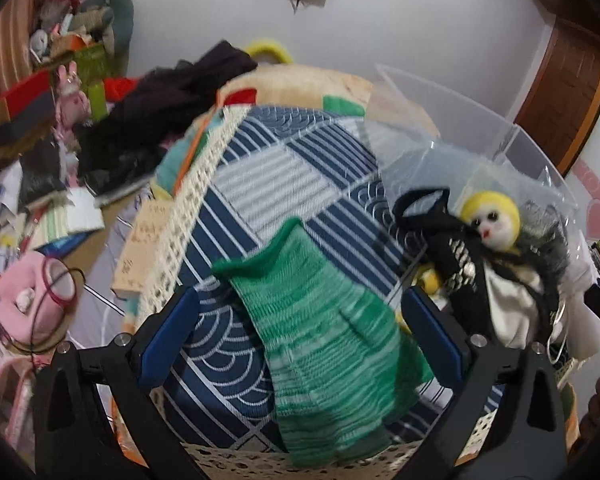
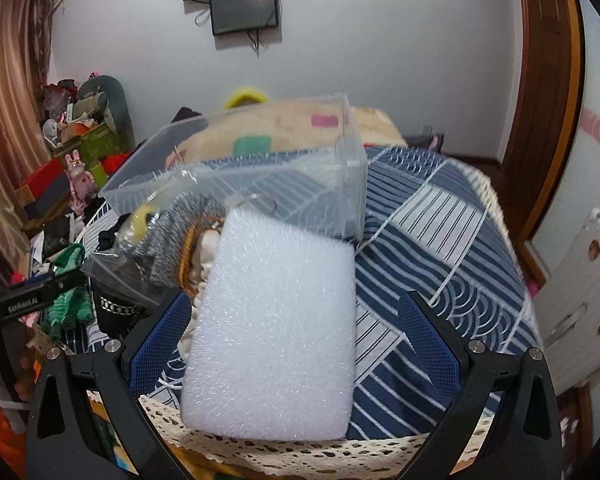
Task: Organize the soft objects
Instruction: 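Carry the glove and foam block into the clear box and open both tools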
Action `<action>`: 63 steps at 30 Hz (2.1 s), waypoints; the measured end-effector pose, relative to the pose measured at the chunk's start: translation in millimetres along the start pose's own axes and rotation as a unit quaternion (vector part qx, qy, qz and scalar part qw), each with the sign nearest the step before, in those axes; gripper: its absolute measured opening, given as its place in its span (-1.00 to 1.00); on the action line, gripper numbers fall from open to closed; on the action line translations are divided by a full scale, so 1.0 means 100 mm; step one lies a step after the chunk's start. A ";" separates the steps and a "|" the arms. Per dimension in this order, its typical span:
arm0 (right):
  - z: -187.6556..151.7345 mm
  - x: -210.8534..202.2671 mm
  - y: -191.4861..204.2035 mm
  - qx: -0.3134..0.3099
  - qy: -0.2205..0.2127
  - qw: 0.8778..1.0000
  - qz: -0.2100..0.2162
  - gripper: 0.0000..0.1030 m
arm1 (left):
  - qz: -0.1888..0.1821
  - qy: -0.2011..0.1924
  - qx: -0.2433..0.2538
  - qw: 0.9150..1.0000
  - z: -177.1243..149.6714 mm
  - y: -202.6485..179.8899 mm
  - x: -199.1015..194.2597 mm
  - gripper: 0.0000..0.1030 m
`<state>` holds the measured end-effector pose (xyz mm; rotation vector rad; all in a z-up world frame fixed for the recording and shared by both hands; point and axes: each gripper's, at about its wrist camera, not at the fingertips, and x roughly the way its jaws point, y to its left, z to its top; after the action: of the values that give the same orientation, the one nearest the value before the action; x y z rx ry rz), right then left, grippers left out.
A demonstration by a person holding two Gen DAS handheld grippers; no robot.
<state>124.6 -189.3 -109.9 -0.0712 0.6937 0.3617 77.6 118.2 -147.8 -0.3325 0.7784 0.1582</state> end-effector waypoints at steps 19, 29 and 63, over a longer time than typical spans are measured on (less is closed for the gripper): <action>0.01 -0.35 -0.18 0.004 -0.043 0.999 0.018 0.61 | -0.002 -0.024 0.084 0.996 -0.07 -0.34 -0.21 -0.55; 0.33 -0.51 -0.16 0.002 -0.086 0.996 0.013 0.61 | -0.044 -0.088 0.105 0.990 0.22 -0.52 -0.66 -0.55; 1.08 0.46 0.21 -0.075 -0.065 0.995 -0.017 0.61 | -0.107 -0.032 0.142 0.983 1.33 -1.22 0.25 -0.55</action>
<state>215.5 -135.7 -55.3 -0.1998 0.5352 0.3826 215.0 51.4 -48.6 -0.1375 0.6851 -0.1443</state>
